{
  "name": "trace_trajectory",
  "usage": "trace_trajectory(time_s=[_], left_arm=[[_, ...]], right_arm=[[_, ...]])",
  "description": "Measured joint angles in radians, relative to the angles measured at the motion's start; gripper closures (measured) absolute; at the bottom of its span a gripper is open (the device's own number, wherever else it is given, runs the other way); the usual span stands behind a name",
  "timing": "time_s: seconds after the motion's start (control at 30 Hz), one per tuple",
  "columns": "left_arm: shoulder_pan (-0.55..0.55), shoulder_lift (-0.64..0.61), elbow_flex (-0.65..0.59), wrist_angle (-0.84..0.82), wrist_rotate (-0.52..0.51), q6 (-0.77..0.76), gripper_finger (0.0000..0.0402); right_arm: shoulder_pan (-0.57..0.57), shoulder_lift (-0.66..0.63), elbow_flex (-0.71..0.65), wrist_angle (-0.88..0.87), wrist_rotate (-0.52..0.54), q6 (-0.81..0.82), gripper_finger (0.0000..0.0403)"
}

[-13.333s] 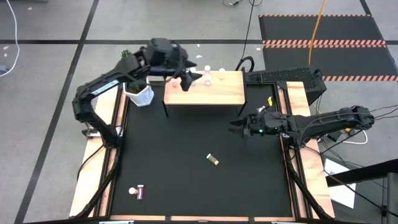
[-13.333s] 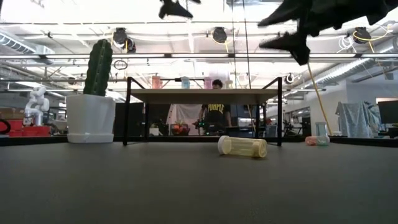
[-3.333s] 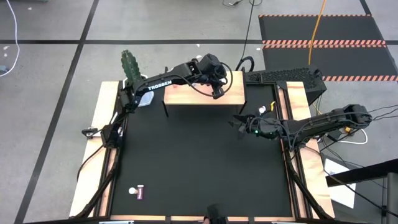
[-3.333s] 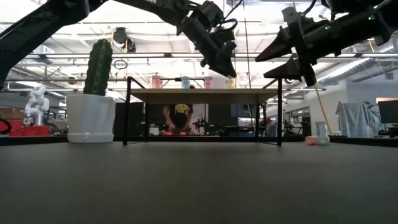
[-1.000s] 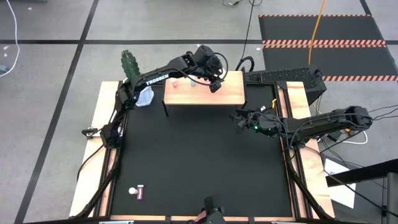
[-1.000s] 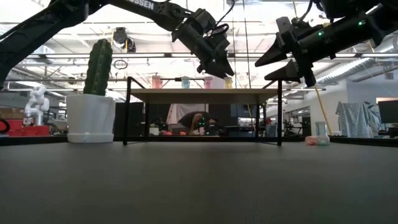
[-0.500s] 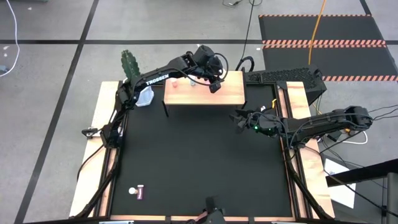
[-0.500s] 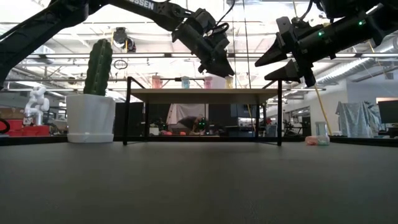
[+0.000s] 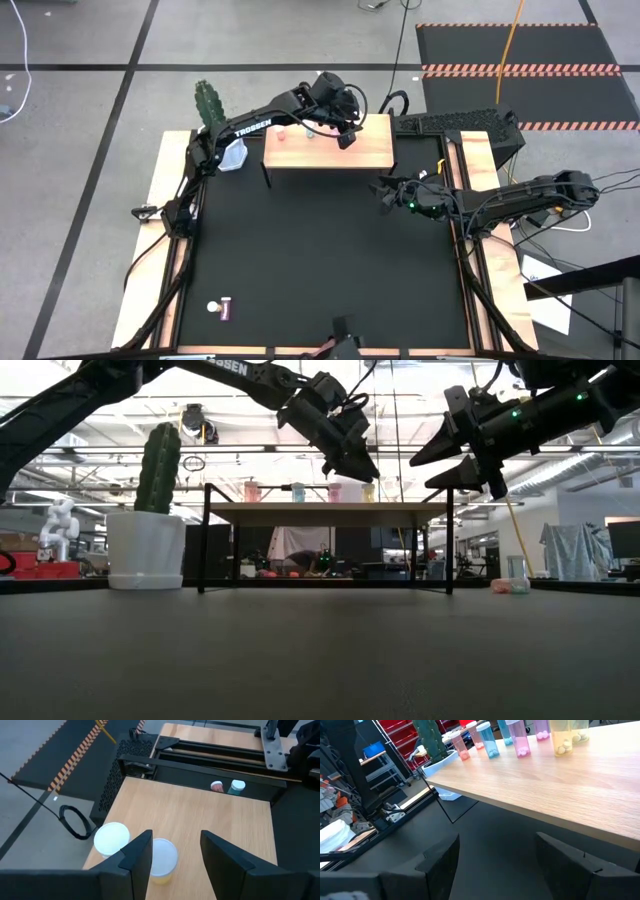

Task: Pick and place medicine bottles onto shelf by color
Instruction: Put the orange pill bottle aligned with the other orange pill bottles on the shelf

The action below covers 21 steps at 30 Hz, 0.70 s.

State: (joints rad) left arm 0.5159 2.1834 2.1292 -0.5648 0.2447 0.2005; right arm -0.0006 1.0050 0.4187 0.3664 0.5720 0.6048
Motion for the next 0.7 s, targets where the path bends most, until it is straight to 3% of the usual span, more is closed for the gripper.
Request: trace_trajectory(time_s=[0.3,0.53,0.7], left_arm=[[0.001,-0.015,0.022,-0.005,-0.012,-0.025,0.0226],[0.000,-0.052,0.024,-0.027,-0.036,-0.068,0.0177],[-0.003,-0.108,0.025,-0.024,-0.044,-0.181,0.0141]], right_arm=[[0.000,0.000,0.000,0.004,0.000,-0.012,0.0151],[0.000,0.000,0.000,0.059,0.000,-0.055,0.0151],[0.003,0.000,0.000,0.161,-0.001,-0.134,0.0151]])
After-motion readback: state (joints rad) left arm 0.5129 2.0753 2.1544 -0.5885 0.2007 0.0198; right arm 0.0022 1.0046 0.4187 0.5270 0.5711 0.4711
